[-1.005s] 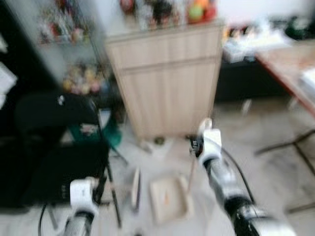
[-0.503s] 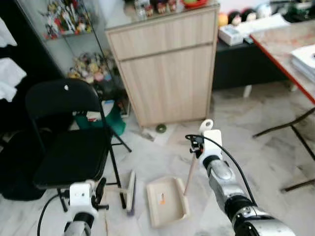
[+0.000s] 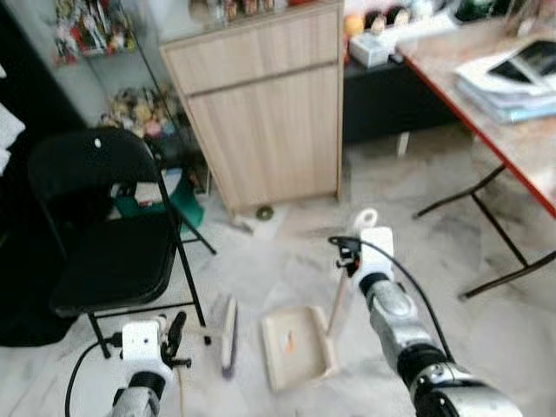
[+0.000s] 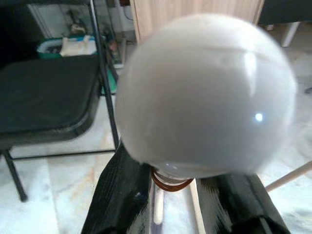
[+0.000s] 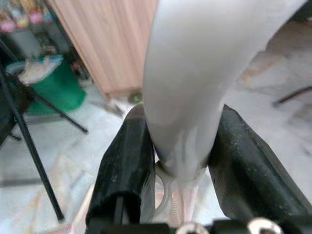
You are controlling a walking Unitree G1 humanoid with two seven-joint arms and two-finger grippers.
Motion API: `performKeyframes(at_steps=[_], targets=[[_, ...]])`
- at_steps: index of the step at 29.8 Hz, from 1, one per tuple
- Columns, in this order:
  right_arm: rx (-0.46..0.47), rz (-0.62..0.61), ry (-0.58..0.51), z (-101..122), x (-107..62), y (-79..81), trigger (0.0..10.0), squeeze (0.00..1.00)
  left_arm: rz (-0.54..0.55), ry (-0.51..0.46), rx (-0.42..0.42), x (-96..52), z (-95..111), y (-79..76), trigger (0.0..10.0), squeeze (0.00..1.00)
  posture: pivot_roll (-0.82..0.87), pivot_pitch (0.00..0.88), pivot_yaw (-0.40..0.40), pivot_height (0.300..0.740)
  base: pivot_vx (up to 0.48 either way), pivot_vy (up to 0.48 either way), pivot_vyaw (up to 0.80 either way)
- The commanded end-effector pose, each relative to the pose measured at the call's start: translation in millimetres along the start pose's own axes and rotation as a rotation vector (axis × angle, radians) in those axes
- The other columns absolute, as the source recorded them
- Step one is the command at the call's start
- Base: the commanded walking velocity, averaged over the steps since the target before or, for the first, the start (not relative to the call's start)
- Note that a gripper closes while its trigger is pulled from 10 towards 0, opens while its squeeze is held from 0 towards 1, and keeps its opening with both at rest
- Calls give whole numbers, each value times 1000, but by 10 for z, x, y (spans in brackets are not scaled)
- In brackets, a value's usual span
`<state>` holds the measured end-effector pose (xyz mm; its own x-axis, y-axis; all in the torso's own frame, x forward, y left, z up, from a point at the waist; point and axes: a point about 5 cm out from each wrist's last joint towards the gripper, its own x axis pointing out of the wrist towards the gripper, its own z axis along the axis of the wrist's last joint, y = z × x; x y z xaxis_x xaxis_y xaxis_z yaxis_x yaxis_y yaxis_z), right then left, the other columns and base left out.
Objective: Sweep floor
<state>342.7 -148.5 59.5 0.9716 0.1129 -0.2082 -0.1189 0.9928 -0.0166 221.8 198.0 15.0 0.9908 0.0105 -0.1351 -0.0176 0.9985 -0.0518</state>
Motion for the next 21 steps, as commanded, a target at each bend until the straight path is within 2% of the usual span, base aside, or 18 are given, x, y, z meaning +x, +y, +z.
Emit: performKeyframes(at_steps=[1,9,12,15,19,20,21], targets=[[6,34,-30,63,28,128,10000,0,18,7,27,-42,-7,78,10000,0,-221,80,153,740,-251,0,0],[-3,37,-29,55,25,140,10000,0,25,9,20,-23,-13,83,10000,0,-231,64,151,740,-249,0,0],[-13,44,-43,75,28,151,10000,0,65,-5,6,9,9,110,10000,0,-239,41,151,740,0,0,0],[-54,50,-101,158,30,156,10000,0,108,-21,-14,35,49,153,10000,0,-241,21,153,740,0,0,0],[-98,39,-248,367,3,139,10000,0,125,-56,-3,72,141,214,10000,0,-256,0,167,740,0,0,0],[-98,39,-248,367,3,139,10000,0,125,-56,-3,72,141,214,10000,0,-256,0,167,740,0,0,0],[-125,54,-311,461,-25,163,10000,0,130,-72,5,89,185,241,10000,0,-264,0,173,740,0,0,0]])
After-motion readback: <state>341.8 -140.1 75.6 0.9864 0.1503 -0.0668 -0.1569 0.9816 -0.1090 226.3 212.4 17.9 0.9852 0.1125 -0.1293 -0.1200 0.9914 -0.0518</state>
